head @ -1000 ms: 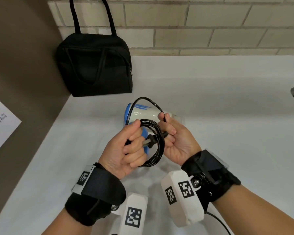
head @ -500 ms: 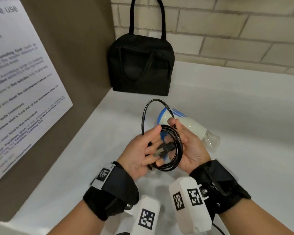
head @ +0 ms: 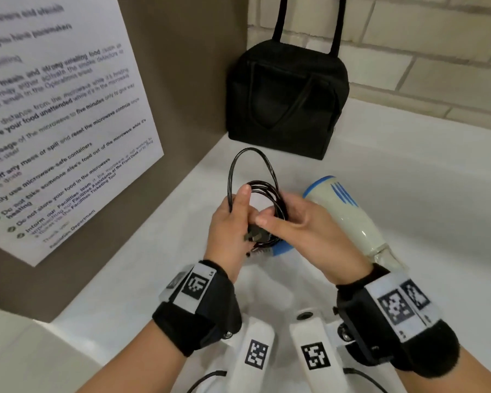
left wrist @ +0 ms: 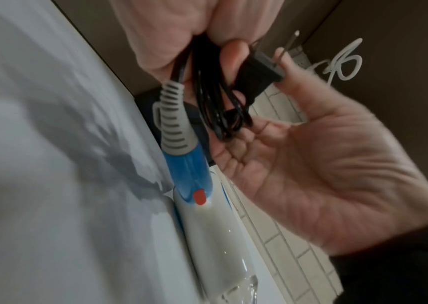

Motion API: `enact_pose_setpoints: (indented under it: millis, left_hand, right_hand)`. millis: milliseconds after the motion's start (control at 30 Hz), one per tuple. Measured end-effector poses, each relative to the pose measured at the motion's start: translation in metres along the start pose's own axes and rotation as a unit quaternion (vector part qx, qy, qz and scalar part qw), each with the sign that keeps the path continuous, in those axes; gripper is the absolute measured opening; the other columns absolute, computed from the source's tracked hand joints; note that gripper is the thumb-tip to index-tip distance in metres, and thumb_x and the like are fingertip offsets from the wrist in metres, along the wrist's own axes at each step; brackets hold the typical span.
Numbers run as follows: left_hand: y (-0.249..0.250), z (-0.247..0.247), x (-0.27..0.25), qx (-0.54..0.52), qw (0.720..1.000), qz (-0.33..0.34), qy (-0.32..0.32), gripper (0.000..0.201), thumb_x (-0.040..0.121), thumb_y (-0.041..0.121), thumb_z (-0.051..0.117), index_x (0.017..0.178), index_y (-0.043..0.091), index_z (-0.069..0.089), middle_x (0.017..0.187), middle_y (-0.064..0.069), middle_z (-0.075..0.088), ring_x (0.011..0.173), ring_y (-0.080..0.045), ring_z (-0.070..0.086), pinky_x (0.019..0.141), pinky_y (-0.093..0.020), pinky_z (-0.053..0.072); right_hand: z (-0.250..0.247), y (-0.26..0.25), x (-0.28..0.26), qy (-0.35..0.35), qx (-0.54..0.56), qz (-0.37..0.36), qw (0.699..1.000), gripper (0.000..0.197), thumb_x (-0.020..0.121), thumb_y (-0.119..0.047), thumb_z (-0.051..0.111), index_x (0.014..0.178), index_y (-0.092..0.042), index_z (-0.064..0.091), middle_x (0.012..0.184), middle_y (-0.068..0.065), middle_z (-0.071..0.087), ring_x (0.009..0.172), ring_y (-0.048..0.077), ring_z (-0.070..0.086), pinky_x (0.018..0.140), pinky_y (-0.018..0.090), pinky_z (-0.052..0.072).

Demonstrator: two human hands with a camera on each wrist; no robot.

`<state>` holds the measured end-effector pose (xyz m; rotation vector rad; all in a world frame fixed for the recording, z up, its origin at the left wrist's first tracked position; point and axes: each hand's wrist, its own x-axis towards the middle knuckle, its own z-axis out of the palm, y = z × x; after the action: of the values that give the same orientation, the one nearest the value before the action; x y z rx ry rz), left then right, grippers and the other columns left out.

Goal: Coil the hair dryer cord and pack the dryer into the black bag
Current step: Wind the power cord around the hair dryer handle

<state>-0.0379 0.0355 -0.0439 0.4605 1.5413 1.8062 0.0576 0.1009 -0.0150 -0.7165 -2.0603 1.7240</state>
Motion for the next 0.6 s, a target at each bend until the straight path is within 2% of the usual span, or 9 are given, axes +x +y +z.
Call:
enact_pose_setpoints:
  millis: [67,100,167,233,300,367,400,533,600]
  left_hand:
    - [0.0,-0.002,0.002,0.022,1.0,0.018,0.013,0.041,0.089,0.042,0.041,0.056,0.017,0.042,0.045,0.007,0.047,0.043,-0.008,0.049,0.044,-0.024,0.039]
    - [0.0,-0.002,0.002,0.031,0.999,0.023,0.015,0.041,0.089,0.044,0.041,0.056,0.018,0.043,0.047,0.007,0.046,0.043,-0.012,0.045,0.043,-0.026,0.035]
    - [0.002,0.0,0.004,0.026,0.999,0.014,0.017,0.04,0.088,0.044,0.042,0.057,0.019,0.044,0.047,0.008,0.045,0.045,-0.015,0.039,0.043,-0.025,0.031]
    - [0.003,0.004,0.008,0.009,1.0,0.0,0.004,0.037,0.088,0.043,0.043,0.061,0.018,0.045,0.048,0.007,0.044,0.048,-0.017,0.039,0.047,-0.029,0.03]
    - [0.004,0.006,0.012,0.007,1.0,-0.002,-0.013,0.036,0.088,0.043,0.043,0.062,0.018,0.045,0.05,0.007,0.045,0.05,-0.017,0.04,0.05,-0.03,0.033]
    - [0.004,0.007,0.016,0.027,0.999,0.005,-0.023,0.038,0.088,0.042,0.043,0.06,0.017,0.044,0.051,0.006,0.044,0.046,-0.011,0.042,0.048,-0.026,0.037]
    - [0.003,0.006,0.017,0.038,0.999,0.008,-0.027,0.038,0.089,0.041,0.043,0.06,0.017,0.043,0.05,0.006,0.043,0.042,-0.008,0.041,0.044,-0.022,0.037]
    - [0.005,0.008,0.022,0.089,0.995,0.023,-0.038,0.037,0.089,0.039,0.041,0.06,0.016,0.04,0.045,0.005,0.038,0.033,-0.005,0.033,0.034,-0.016,0.031]
    - [0.003,0.009,0.023,0.116,0.992,0.041,-0.04,0.038,0.089,0.04,0.041,0.058,0.019,0.038,0.042,0.007,0.036,0.032,-0.006,0.032,0.034,-0.017,0.03]
  right_hand:
    - [-0.003,0.001,-0.001,-0.039,-0.021,-0.005,0.999,0.064,0.076,-0.012,0.066,0.127,-0.033,0.033,0.105,0.009,0.064,0.099,0.013,0.063,0.089,0.025,0.05]
    - [-0.005,0.0,-0.002,-0.052,-0.028,-0.011,0.998,0.082,0.074,-0.008,0.067,0.135,-0.037,0.02,0.107,0.005,0.063,0.099,0.009,0.063,0.089,0.023,0.05]
    - [-0.009,0.002,-0.005,-0.077,-0.039,-0.051,0.995,0.091,0.07,-0.001,0.068,0.134,-0.039,0.017,0.112,-0.002,0.058,0.1,0.005,0.061,0.087,0.018,0.048]
    - [-0.009,0.01,-0.005,-0.067,-0.078,-0.105,0.989,0.079,0.069,0.001,0.067,0.125,-0.039,0.027,0.114,-0.007,0.052,0.102,0.003,0.057,0.085,0.014,0.046]
    - [-0.009,0.02,-0.002,-0.014,-0.151,-0.151,0.977,0.058,0.07,-0.005,0.064,0.113,-0.035,0.039,0.105,-0.014,0.053,0.096,-0.001,0.054,0.082,0.008,0.042]
    - [-0.012,0.025,0.003,0.024,-0.238,-0.182,0.954,0.039,0.069,-0.015,0.066,0.103,-0.028,0.052,0.097,-0.015,0.054,0.093,-0.003,0.05,0.081,0.002,0.035]
    - [-0.013,0.027,0.005,0.028,-0.262,-0.18,0.948,0.033,0.069,-0.019,0.065,0.099,-0.028,0.055,0.095,-0.013,0.054,0.093,-0.001,0.049,0.08,0.002,0.035]
    - [-0.013,0.029,0.006,0.019,-0.246,-0.143,0.959,0.025,0.069,-0.023,0.063,0.09,-0.033,0.053,0.087,-0.019,0.051,0.096,0.01,0.053,0.073,0.016,0.046]
    - [-0.013,0.027,0.005,0.007,-0.203,-0.126,0.971,0.021,0.068,-0.029,0.067,0.085,-0.032,0.055,0.082,-0.016,0.054,0.089,0.012,0.056,0.073,0.021,0.048]
